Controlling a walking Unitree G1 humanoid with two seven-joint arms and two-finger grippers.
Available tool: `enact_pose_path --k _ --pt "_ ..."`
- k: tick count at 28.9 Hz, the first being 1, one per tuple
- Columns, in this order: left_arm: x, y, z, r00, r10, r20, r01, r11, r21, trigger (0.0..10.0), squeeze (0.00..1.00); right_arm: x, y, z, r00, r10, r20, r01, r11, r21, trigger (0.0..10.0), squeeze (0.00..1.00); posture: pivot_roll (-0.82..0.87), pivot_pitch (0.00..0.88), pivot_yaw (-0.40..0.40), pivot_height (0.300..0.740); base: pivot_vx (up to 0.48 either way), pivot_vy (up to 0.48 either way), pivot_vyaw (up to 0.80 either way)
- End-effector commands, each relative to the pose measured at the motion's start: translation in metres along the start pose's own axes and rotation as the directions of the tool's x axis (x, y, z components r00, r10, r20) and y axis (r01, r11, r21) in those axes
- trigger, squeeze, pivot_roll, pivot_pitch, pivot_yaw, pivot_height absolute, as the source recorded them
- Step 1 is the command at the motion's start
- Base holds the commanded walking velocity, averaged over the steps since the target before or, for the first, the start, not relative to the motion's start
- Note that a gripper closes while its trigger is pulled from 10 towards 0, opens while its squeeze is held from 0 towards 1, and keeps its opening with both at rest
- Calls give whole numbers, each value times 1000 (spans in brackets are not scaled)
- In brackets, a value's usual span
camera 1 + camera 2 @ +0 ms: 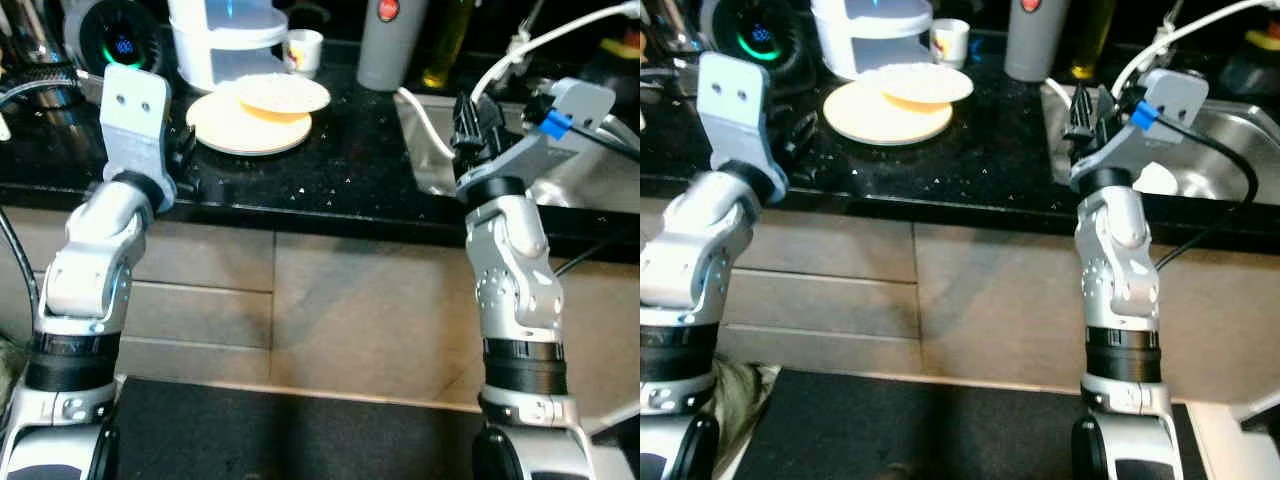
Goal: Kitchen organization
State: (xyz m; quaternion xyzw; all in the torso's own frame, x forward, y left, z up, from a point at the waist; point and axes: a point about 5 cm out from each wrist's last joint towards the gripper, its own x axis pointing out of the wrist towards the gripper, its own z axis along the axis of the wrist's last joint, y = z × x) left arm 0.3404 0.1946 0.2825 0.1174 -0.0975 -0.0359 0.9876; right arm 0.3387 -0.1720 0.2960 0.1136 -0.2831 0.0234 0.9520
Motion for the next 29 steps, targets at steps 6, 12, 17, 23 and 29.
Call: enact_pose_path --k 6,12,17,23,29 --pt "3 2 -1 1000 17 -21 -17 999 29 10000 0 -1 -1 2 1000 -4 6 4 1000 -1 10000 0 159 66 -29 740 0 -218 0" --pt "4 3 -4 999 33 -33 -32 999 15 10000 0 -2 0 1 1000 1 5 -1 1000 2 10000 0 158 65 -30 740 0 -461 0" --pt "4 5 -5 998 45 -36 -45 999 10 10000 0 -2 1 1 1000 4 4 -4 1000 4 10000 0 158 65 -30 740 0 -335 0" --pt "4 4 -3 999 38 -33 -38 999 4 10000 0 -3 1 2 1000 6 4 -6 1000 3 10000 0 156 71 -30 740 0 0 0" --pt "3 5 -4 999 43 -33 -43 999 -1 10000 0 -3 1 2 1000 5 3 -5 1000 2 10000 0 155 74 -29 740 0 0 0"
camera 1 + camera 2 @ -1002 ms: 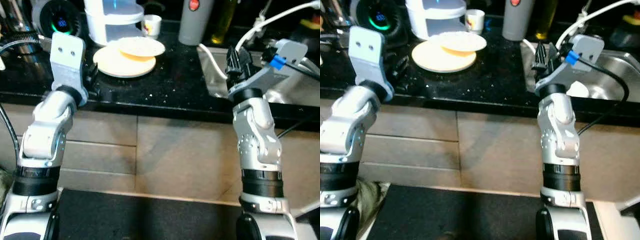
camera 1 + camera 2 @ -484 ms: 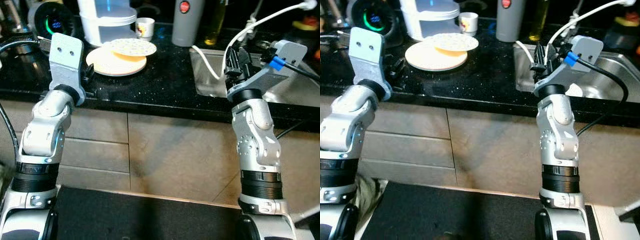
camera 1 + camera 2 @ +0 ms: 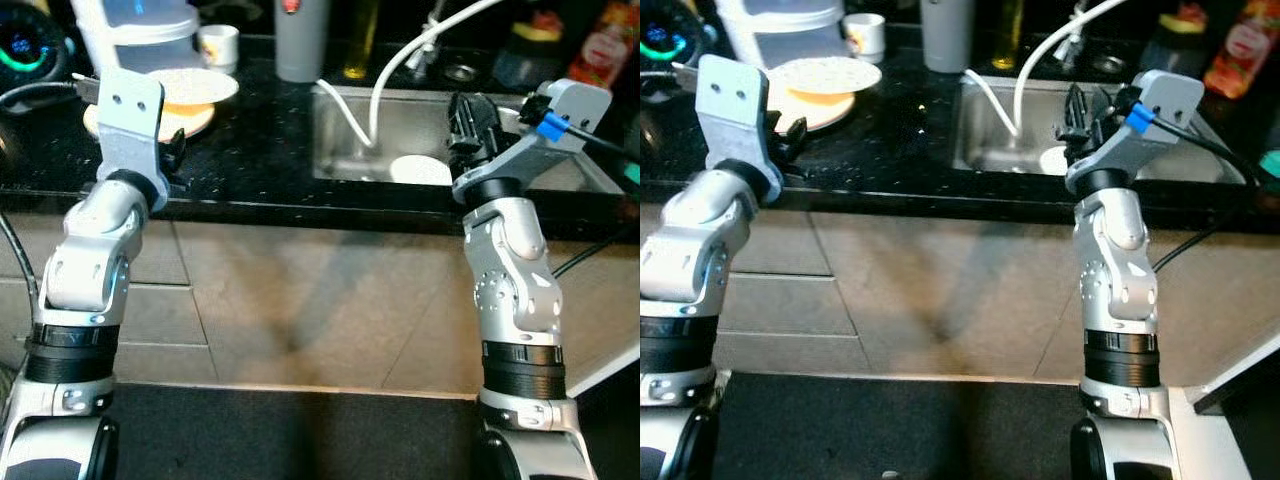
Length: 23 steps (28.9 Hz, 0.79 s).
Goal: Kitchen organization
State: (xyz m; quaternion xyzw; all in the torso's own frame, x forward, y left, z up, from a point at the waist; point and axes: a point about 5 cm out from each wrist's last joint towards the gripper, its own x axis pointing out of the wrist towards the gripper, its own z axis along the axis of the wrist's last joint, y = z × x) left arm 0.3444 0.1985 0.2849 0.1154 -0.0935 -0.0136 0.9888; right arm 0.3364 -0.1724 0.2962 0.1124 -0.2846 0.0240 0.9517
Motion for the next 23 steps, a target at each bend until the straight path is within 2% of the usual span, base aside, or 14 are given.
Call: enact_pose_path --k 1,10,19,23 --pt "-1 0 -4 1000 0 -19 0 1000 -2 10000 0 -1 1 0 1000 3 0 -3 1000 5 10000 0 155 74 -29 740 0 0 0" --pt "0 2 -4 1000 12 -18 -12 1000 -13 10000 0 -1 1 0 1000 2 1 -2 1000 7 10000 0 156 75 -29 740 0 0 0" --pt "1 3 -4 999 22 -24 -22 999 -23 10000 0 -1 0 0 1000 -1 -1 1 1000 9 10000 0 156 74 -28 740 0 480 0" --pt "1 2 -2 1000 16 -16 -16 1000 -4 10000 0 -1 0 0 1000 -1 0 1 1000 9 10000 0 156 76 -26 740 0 0 0"
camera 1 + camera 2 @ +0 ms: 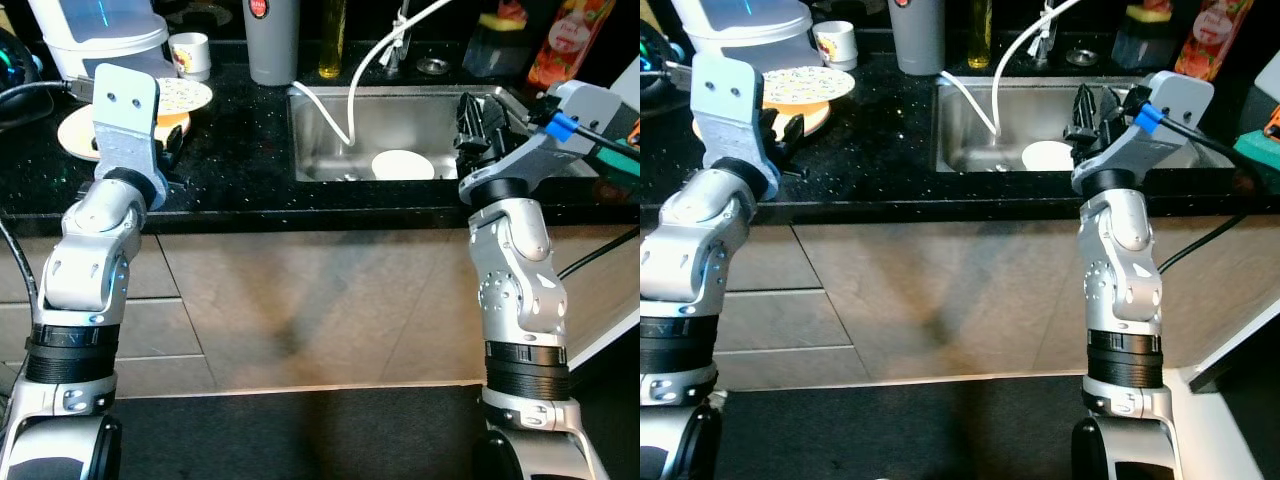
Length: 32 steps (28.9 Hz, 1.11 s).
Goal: Kitchen organization
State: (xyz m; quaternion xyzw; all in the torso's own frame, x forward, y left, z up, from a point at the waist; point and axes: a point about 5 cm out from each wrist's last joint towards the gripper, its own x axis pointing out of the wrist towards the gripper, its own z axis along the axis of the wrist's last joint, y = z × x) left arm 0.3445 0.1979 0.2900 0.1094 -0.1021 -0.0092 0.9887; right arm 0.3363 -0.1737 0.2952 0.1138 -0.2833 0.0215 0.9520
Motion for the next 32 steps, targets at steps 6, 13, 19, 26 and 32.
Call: enact_pose_path --k 6,13,19,26,32 --pt "-1 0 -7 999 -5 -34 5 1000 3 10000 0 -1 2 1 1000 3 3 -3 1000 9 10000 0 155 76 -24 740 0 0 0" --pt "0 -1 -8 999 -17 -44 18 1000 22 10000 0 -1 2 1 1000 4 3 -4 1000 7 10000 0 155 77 -22 740 0 0 0" --pt "-7 1 -13 984 -162 -76 168 983 77 10000 0 -3 5 -1 999 49 -17 -50 997 -59 10000 0 161 79 -22 740 0 0 0" --pt "-30 -4 -16 956 -292 -6 290 947 139 10000 0 -13 0 -5 999 26 -24 -28 998 -55 10000 0 163 80 -24 740 0 0 0" --pt "-30 -11 -12 987 24 159 -18 999 -43 10000 0 -25 3 -5 998 32 58 -21 985 -172 10000 0 157 69 -32 740 0 0 0"
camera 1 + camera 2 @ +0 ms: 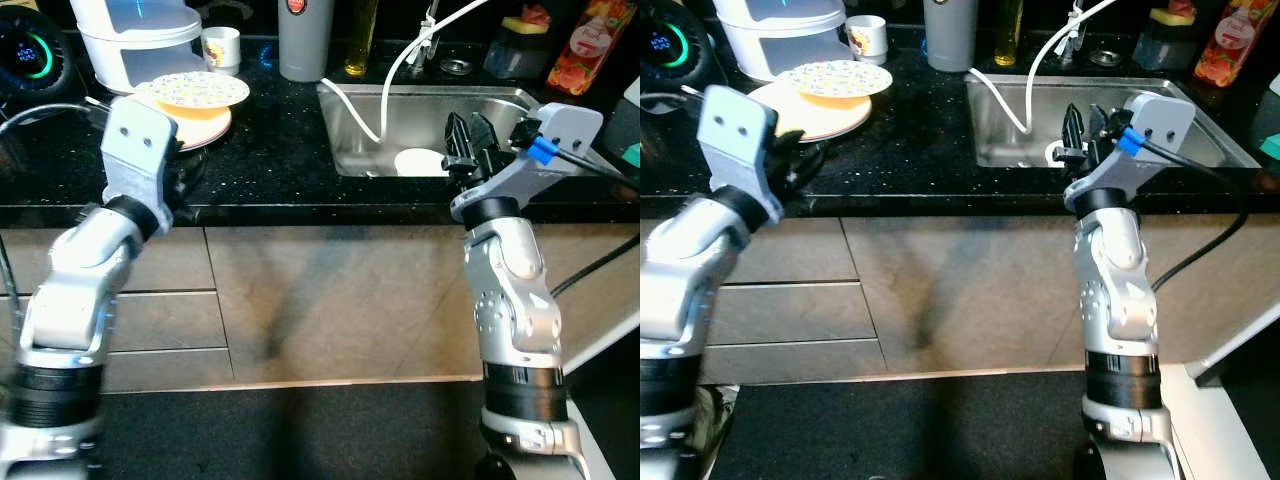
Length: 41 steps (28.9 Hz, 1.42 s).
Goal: Kitchen organization
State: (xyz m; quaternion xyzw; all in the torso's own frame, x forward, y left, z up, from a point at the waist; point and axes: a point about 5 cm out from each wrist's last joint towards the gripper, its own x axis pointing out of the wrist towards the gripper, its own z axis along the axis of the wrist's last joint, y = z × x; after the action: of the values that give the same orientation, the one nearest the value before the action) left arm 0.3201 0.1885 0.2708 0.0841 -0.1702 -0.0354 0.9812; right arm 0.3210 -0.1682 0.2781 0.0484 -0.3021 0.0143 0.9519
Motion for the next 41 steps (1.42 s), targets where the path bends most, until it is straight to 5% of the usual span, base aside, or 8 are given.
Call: enact_pose_path --k 1,9,17,41 --pt "-5 -1 -3 998 62 22 -62 998 27 10000 0 -6 1 -1 1000 7 14 -6 997 -80 10000 0 154 65 -37 740 0 0 0" --pt "-30 -23 -17 999 -44 -7 44 999 20 10000 0 -27 -6 -20 995 -46 -83 41 997 -67 10000 0 150 62 -49 740 0 0 0" --pt "-7 -12 5 993 16 118 -20 999 36 10000 0 -1 -9 5 997 -45 60 51 994 -92 10000 0 144 45 -46 740 0 0 0" --pt "0 -11 11 985 33 170 -43 997 57 10000 0 3 -10 5 997 -39 70 46 994 -103 10000 0 141 54 -45 740 427 0 0"
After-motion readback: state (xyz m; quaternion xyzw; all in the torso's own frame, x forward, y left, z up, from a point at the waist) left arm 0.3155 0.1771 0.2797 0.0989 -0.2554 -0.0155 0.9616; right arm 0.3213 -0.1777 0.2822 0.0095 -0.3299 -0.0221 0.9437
